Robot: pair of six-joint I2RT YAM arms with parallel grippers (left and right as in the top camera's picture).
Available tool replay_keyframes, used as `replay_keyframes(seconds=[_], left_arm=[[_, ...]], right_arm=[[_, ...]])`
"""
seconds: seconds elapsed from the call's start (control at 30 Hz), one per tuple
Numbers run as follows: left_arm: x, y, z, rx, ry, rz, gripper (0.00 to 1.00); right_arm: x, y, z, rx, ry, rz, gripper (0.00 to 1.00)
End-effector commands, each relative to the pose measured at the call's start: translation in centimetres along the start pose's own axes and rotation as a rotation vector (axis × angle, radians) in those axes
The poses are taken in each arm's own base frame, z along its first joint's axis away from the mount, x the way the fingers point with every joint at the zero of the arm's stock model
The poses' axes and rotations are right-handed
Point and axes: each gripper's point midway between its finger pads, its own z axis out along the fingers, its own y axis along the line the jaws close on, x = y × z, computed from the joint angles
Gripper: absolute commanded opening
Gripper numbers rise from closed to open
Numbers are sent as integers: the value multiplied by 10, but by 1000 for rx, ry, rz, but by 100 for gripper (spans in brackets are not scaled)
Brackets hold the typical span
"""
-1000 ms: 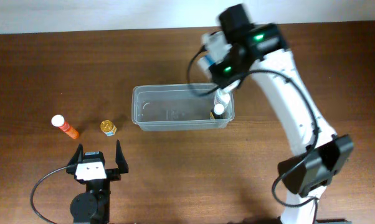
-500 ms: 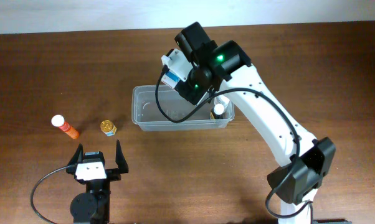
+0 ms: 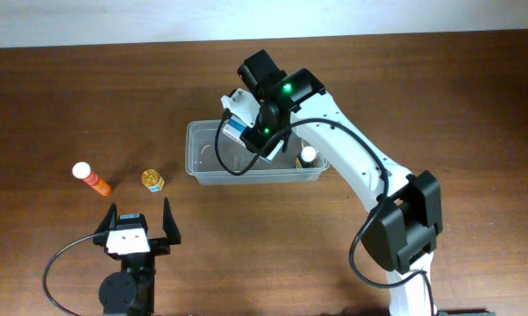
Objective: Pack container
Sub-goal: 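Lift the Panadol box and lower it into the container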
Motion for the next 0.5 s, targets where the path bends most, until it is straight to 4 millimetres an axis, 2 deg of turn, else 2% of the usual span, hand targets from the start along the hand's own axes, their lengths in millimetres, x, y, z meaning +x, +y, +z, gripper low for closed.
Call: replay_keyframes(seconds=[0.0, 0.2, 0.33, 0.47], left_arm=[[2, 0, 0, 4, -1, 19, 100], [2, 0, 0, 4, -1, 19, 100], [2, 0, 0, 4, -1, 19, 99], [2, 0, 0, 4, -1, 19, 100]], right_arm=[[6, 3, 18, -35, 31, -25, 44], [13, 0, 23, -29, 67, -80, 45], [17, -7, 23, 9, 88, -122, 53], [18, -10, 23, 25, 96, -160, 54]])
